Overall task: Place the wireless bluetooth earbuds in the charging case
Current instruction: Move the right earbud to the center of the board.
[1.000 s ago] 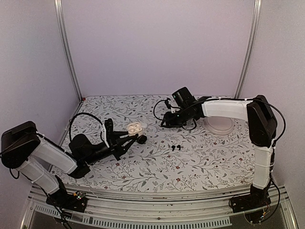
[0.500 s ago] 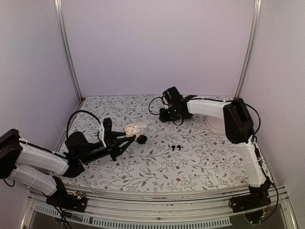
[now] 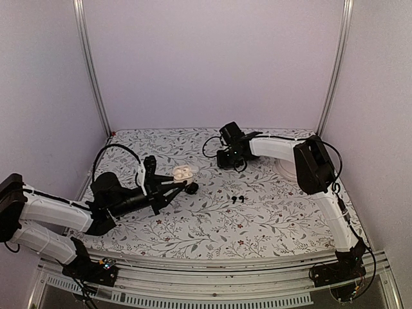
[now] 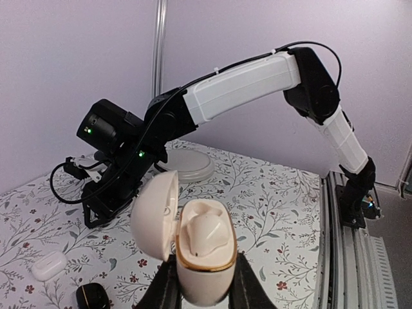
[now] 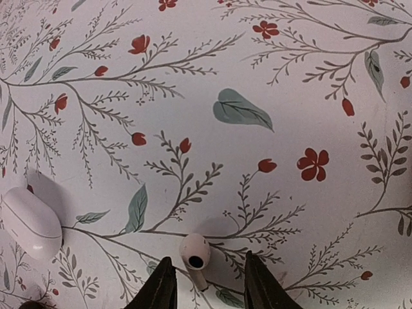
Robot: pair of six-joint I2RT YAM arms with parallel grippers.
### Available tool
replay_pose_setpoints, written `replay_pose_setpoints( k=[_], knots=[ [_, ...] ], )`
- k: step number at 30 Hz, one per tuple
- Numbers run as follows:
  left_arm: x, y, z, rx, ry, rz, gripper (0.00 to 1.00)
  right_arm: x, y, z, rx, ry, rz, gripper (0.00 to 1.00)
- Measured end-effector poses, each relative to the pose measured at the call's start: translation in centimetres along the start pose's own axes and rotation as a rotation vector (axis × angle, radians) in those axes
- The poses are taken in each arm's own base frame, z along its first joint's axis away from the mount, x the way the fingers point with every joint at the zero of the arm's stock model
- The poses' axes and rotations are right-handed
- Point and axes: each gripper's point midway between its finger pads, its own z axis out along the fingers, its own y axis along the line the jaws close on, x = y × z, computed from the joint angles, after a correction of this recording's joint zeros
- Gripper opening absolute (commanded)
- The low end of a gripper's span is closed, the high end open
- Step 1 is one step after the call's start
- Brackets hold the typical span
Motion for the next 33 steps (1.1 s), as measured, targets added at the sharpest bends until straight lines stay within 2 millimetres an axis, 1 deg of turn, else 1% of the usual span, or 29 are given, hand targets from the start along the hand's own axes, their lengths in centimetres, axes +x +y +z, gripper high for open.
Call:
replay_pose_setpoints(
  k=[6,10,13,23,27,30,33],
  knots=[
    [0.3,0.0,0.1,0.004,0.009,-0.003,0.00,-0.5,0.5,0.3,-0.014,-0.011,0.020,0.36],
    [0.6,0.0,0.2,0.004,0.019,-0.007,0.00,-0.9,0.6,0.9,-0.018,-0.019,0.030,0.33],
    [0.8,0.0,0.3,0.005,0.024,-0.010,0.00,-1.1,0.7,1.1,-0.019,-0.024,0.034,0.29],
    [1.7,0.1,0.9,0.014,0.052,-0.034,0.00,-0.5,1.0,1.0,0.031,-0.027,-0.008,0.21],
    [1.5,0.0,1.2,0.020,0.048,-0.037,0.00,-0.2,1.3,0.9,0.048,-0.026,-0.053,0.20],
    [1.3,0.0,1.3,0.021,0.044,-0.037,0.00,0.1,1.6,0.9,0.050,-0.021,-0.093,0.13],
    [1.5,0.0,1.3,0.021,0.050,-0.040,0.00,0.2,1.8,0.9,0.051,-0.020,-0.122,0.08]
  ],
)
